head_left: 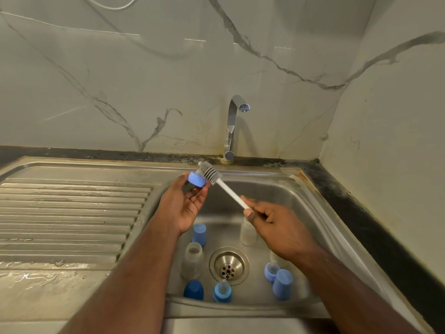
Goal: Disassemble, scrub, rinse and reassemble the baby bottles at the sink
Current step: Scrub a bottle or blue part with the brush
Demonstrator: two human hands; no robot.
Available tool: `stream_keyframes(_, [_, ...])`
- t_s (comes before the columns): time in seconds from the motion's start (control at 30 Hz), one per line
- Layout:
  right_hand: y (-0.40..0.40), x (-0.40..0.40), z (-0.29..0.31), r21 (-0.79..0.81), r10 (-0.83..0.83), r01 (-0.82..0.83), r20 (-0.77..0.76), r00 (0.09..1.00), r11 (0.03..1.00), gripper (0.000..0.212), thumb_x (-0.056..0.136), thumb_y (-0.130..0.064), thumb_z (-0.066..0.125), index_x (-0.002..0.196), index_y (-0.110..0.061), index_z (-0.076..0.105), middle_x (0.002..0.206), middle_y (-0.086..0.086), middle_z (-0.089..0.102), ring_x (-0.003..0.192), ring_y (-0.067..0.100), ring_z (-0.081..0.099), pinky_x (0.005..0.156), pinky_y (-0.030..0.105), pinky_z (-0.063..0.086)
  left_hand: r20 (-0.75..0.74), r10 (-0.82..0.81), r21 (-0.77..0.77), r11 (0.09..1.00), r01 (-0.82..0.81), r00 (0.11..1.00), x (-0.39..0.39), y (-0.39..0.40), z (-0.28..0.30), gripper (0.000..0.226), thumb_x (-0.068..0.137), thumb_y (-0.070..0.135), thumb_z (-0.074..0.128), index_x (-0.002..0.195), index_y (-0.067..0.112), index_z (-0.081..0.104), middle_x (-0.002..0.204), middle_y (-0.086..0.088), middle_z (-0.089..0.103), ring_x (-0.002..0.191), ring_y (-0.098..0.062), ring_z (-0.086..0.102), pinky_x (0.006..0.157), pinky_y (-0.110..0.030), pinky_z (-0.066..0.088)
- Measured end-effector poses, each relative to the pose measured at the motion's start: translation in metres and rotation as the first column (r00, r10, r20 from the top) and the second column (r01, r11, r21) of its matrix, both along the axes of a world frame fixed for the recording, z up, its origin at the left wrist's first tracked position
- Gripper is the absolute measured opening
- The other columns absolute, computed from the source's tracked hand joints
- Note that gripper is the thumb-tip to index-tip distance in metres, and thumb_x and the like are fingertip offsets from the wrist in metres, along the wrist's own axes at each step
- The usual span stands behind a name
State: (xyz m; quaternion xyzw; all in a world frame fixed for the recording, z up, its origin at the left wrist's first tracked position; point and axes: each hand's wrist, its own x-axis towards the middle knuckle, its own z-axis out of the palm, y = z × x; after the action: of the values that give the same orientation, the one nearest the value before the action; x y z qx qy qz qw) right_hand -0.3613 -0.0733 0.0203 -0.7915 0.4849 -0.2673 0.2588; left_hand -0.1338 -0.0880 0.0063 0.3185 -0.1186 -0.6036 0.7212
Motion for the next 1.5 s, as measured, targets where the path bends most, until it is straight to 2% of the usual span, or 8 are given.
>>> stream_keyframes(0.13, [-0.001, 0.001, 0.001, -0.007, -0.010, 0.010, -0.031, 0.999, 1.000, 0.043, 0.104, -0.041, 0.046, 0.147, -0.041, 0.046, 0.106, -0.018, 0.066, 0.080, 0.000, 0.060, 0.063, 0.006, 0.044, 0.104, -0.056, -0.013, 0.998, 0.058, 0.993, -0.004, 0.004, 0.003, 0.035, 0.093, 0.024, 0.071, 0.118, 0.000, 0.064, 0.103, -0.020, 0.074, 0.079, -0.020, 0.075, 0.064, -0.023, 0.061])
stream_keyframes(0.3, [-0.004, 0.000, 0.003, -0.054, -0.031, 0.031, -0.009, 0.999, 0.998, 0.044, 0.104, -0.040, 0.047, 0.147, -0.041, 0.044, 0.112, -0.022, 0.061, 0.077, -0.005, 0.054, 0.065, 0.007, 0.036, 0.117, -0.109, 0.026, 0.994, 0.107, 0.987, -0.007, 0.006, 0.004, 0.047, 0.095, 0.036, 0.068, 0.125, 0.000, 0.060, 0.099, -0.020, 0.075, 0.073, -0.017, 0.074, 0.057, -0.021, 0.059])
stream_keyframes(0.5, [-0.005, -0.001, 0.003, -0.048, -0.039, 0.039, -0.011, 0.999, 0.998, 0.042, 0.104, -0.041, 0.047, 0.146, -0.041, 0.046, 0.085, -0.019, 0.060, 0.066, -0.002, 0.054, 0.057, 0.009, 0.041, 0.170, -0.200, 0.089, 0.978, 0.187, 0.965, -0.004, 0.006, 0.001, 0.052, 0.097, 0.049, 0.059, 0.126, 0.006, 0.064, 0.082, -0.009, 0.071, 0.059, -0.010, 0.062, 0.051, -0.018, 0.054])
stream_keyframes(0.73, [-0.003, -0.002, 0.003, -0.036, 0.014, -0.014, 0.001, 1.000, 0.999, 0.039, 0.102, -0.042, 0.050, 0.141, -0.043, 0.050, 0.107, -0.018, 0.069, 0.080, -0.003, 0.060, 0.064, 0.007, 0.044, 0.118, -0.278, 0.119, 0.957, 0.265, 0.953, 0.000, 0.003, 0.001, 0.043, 0.103, 0.043, 0.046, 0.119, 0.006, 0.060, 0.070, -0.004, 0.061, 0.050, -0.007, 0.051, 0.042, -0.016, 0.042])
stream_keyframes(0.9, [-0.005, -0.002, 0.003, -0.051, -0.031, 0.029, -0.021, 0.999, 0.998, 0.042, 0.104, -0.041, 0.047, 0.145, -0.041, 0.045, 0.083, -0.024, 0.055, 0.067, -0.004, 0.053, 0.057, 0.007, 0.038, 0.095, -0.302, 0.112, 0.950, 0.291, 0.949, -0.002, 0.004, 0.000, 0.041, 0.103, 0.041, 0.047, 0.117, 0.006, 0.062, 0.072, -0.004, 0.060, 0.051, -0.008, 0.051, 0.042, -0.017, 0.043])
stream_keyframes(1.1, [-0.007, -0.002, 0.000, -0.064, -0.018, 0.016, -0.039, 0.999, 0.998, 0.041, 0.103, -0.041, 0.048, 0.145, -0.042, 0.046, 0.117, -0.018, 0.067, 0.084, -0.003, 0.059, 0.065, 0.007, 0.043, 0.087, -0.309, 0.114, 0.947, 0.299, 0.947, -0.001, 0.004, 0.000, 0.036, 0.103, 0.039, 0.045, 0.103, 0.008, 0.064, 0.069, -0.002, 0.058, 0.050, -0.007, 0.050, 0.041, -0.016, 0.042])
stream_keyframes(1.3, [-0.009, -0.003, 0.002, -0.061, -0.078, 0.081, 0.051, 0.996, 0.995, 0.042, 0.104, -0.043, 0.046, 0.146, -0.041, 0.045, 0.078, -0.023, 0.049, 0.070, -0.003, 0.049, 0.064, 0.010, 0.034, 0.127, -0.316, 0.123, 0.946, 0.301, 0.940, -0.001, 0.004, -0.001, 0.042, 0.102, 0.041, 0.048, 0.115, 0.006, 0.065, 0.076, -0.005, 0.063, 0.056, -0.008, 0.053, 0.046, -0.018, 0.046])
stream_keyframes(1.5, [-0.018, 0.000, 0.000, 0.022, -0.136, 0.135, 0.248, 0.959, 0.991, 0.035, 0.090, -0.047, 0.069, 0.120, -0.030, 0.065, 0.069, -0.006, 0.062, 0.062, 0.007, 0.057, 0.065, 0.035, 0.056, 0.320, -0.428, 0.111, 0.903, 0.415, 0.845, -0.015, 0.013, 0.000, 0.049, 0.090, 0.036, 0.069, 0.127, 0.004, 0.065, 0.116, -0.020, 0.071, 0.094, -0.024, 0.072, 0.074, -0.030, 0.063])
